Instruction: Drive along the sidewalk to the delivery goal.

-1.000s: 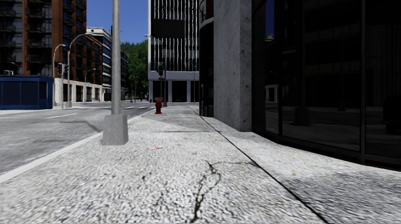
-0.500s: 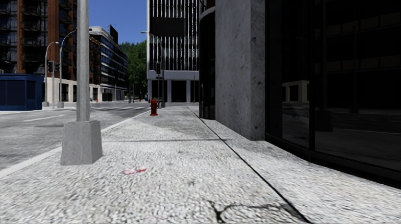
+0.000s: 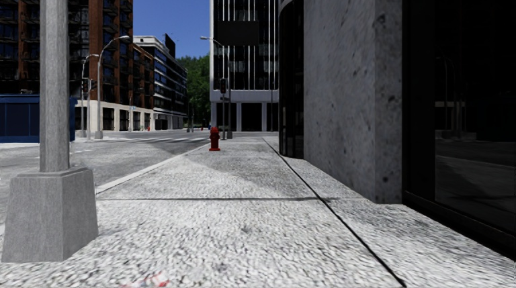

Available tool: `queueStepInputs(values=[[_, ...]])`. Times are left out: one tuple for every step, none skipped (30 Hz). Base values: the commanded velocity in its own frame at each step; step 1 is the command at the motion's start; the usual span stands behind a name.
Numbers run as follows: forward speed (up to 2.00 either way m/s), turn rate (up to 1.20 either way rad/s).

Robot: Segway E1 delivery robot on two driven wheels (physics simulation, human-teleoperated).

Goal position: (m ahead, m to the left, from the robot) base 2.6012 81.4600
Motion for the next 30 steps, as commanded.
queueStepInputs(values=[[2.0, 0.2], [2.0, 0.02], [2.0, 0.0], [2.0, 0.0], [2.0, 0.0], [2.0, 0.0], [2.0, 0.0], [2.0, 0.0], [2.0, 0.0], [2.0, 0.0], [2.0, 0.0], [2.0, 0.0], [2.0, 0.0], [2.0, 0.0], [2.0, 0.0], [2.0, 0.0], [2.0, 0.0], [2.0, 0.0], [2.0, -0.02], [2.0, -0.12], [2.0, -0.12], [2.0, -0.52], [2.0, -0.54], [2.0, -0.49], [2.0, -0.22], [2.0, -0.22], [2.0, 0.0], [2.0, 0.0], [2.0, 0.0], [2.0, 0.0]])
